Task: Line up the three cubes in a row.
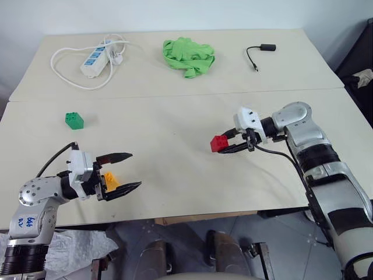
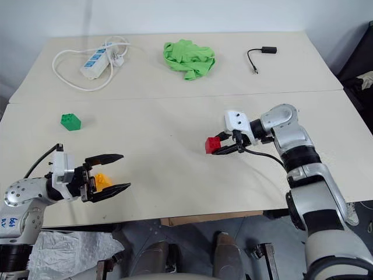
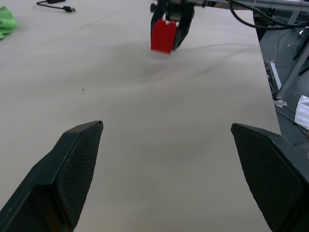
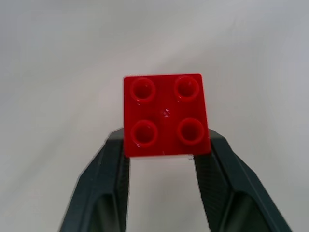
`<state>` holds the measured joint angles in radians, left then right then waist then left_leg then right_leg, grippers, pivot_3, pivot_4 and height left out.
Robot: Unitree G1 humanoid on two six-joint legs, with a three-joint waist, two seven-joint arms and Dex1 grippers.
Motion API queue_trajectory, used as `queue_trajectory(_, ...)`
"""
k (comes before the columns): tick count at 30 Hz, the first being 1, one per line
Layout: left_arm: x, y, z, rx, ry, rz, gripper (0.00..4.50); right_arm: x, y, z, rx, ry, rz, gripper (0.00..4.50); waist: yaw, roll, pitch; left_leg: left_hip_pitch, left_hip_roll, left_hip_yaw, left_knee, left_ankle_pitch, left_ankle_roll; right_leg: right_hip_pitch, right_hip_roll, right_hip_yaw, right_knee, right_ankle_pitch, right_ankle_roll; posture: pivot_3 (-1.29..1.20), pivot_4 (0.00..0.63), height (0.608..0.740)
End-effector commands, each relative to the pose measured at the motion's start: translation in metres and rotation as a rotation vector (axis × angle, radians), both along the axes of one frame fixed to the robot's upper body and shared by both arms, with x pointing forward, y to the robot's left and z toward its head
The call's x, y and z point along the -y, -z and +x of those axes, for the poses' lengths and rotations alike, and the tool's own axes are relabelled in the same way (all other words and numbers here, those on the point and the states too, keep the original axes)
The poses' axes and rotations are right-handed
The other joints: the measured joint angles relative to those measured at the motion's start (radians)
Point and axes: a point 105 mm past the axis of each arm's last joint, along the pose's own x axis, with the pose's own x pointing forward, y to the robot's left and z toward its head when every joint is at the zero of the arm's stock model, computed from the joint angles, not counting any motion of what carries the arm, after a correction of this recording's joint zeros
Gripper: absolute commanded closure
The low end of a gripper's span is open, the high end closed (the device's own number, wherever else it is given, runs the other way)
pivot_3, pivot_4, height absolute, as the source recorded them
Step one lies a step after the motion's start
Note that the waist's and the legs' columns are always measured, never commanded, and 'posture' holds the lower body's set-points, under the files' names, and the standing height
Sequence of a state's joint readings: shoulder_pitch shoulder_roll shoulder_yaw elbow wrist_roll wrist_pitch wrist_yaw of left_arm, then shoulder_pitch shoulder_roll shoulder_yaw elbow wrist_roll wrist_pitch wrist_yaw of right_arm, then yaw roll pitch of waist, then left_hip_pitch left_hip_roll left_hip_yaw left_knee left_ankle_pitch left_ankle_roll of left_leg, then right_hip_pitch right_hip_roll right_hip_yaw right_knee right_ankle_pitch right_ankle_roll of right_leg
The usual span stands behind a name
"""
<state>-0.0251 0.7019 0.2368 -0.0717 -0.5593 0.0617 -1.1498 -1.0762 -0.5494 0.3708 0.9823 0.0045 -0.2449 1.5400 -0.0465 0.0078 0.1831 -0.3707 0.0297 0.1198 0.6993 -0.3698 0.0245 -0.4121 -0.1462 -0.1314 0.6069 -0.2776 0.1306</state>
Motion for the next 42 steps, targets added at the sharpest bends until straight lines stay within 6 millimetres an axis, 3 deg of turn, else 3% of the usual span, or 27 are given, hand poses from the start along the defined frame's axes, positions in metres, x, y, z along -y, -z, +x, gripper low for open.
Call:
queue_trajectory(1, 0.0, -0.009, -0.005, 0.049, -0.006, 0.006, 0.0, -0.002, 0.001, 0.01, 0.011, 0.031, -0.052, 3.01, -0.008, 0.0, 0.0, 0.0, 0.0, 0.0, 0.0, 0.0, 0.0, 0.0, 0.0, 0.0, 0.0, 0.0, 0.0, 0.0, 0.15, 0.74)
queue_trajectory(10, -0.001, -0.006, -0.009, 0.042, -0.026, 0.002, 0.0, -0.004, 0.007, 0.015, -0.034, 0.103, -0.064, 3.01, -0.012, 0.0, 0.0, 0.004, 0.002, -0.001, 0.003, 0.0, 0.0, 0.002, -0.001, 0.003, 0.004, 0.0, 0.0, 0.0, 0.15, 0.74)
queue_trajectory(17, 0.001, -0.006, -0.003, 0.049, -0.006, 0.001, 0.0, -0.002, 0.011, 0.01, -0.032, 0.055, -0.093, 3.01, -0.012, 0.0, 0.0, 0.004, 0.003, -0.003, 0.004, 0.0, 0.0, 0.002, -0.001, 0.004, 0.006, 0.0, 0.0, 0.0, 0.15, 0.74)
queue_trajectory(18, 0.001, -0.007, -0.002, 0.052, -0.005, 0.001, 0.0, -0.001, 0.011, 0.008, -0.029, 0.033, -0.106, 2.28, -0.012, 0.0, 0.0, 0.004, 0.003, -0.003, 0.004, 0.0, 0.0, 0.002, -0.001, 0.004, 0.006, 0.0, 0.0, 0.0, 0.15, 0.74)
queue_trajectory(25, 0.002, -0.006, 0.001, 0.062, -0.006, -0.006, 0.0, 0.004, -0.01, 0.011, 0.082, 0.015, -0.02, 0.06, -0.012, 0.0, 0.0, 0.003, 0.003, -0.003, 0.003, 0.0, 0.0, 0.0, -0.001, 0.005, 0.006, 0.0, 0.0, 0.0, 0.15, 0.74)
queue_trajectory(29, -0.002, -0.01, 0.001, 0.094, -0.053, -0.04, 0.0, 0.024, -0.029, 0.001, 0.103, 0.005, 0.119, 0.06, -0.005, 0.0, 0.0, 0.001, 0.003, -0.002, 0.003, 0.0, 0.0, 0.0, -0.002, 0.003, 0.005, 0.0, 0.0, 0.0, 0.15, 0.74)
queue_trajectory(31, -0.013, -0.012, -0.001, 0.121, -0.128, -0.06, 0.0, 0.042, -0.042, -0.008, 0.186, 0.017, 0.257, 0.06, -0.003, 0.0, 0.0, 0.001, 0.002, -0.003, 0.003, 0.0, 0.0, 0.0, -0.003, 0.003, 0.004, 0.0, 0.0, 0.0, 0.15, 0.74)
queue_trajectory(35, -0.052, -0.017, -0.008, 0.143, -0.318, -0.093, 0.0, 0.068, -0.04, -0.025, 0.139, 0.075, 0.291, 0.06, -0.003, -0.001, 0.0, 0.001, 0.002, -0.007, 0.001, 0.0, 0.001, 0.0, -0.003, 0.002, 0.002, 0.0, 0.0, 0.0, 0.15, 0.74)
queue_trajectory(39, -0.126, -0.013, -0.038, 0.065, -0.578, -0.038, 0.0, 0.076, -0.056, -0.058, 0.158, 0.048, 0.606, 0.06, -0.011, -0.001, 0.0, 0.003, 0.004, -0.006, 0.0, 0.0, 0.0, 0.0, -0.002, 0.001, 0.001, 0.0, 0.0, 0.0, 0.15, 0.74)
queue_trajectory(42, -0.161, -0.007, -0.062, -0.011, -0.699, -0.053, 0.0, 0.078, -0.05, -0.074, 0.141, 0.056, 0.688, 0.06, -0.009, -0.001, 0.001, 0.003, 0.004, -0.003, -0.001, -0.001, 0.0, -0.001, -0.001, 0.001, 0.0, 0.0, 0.0, 0.0, 0.15, 0.74)
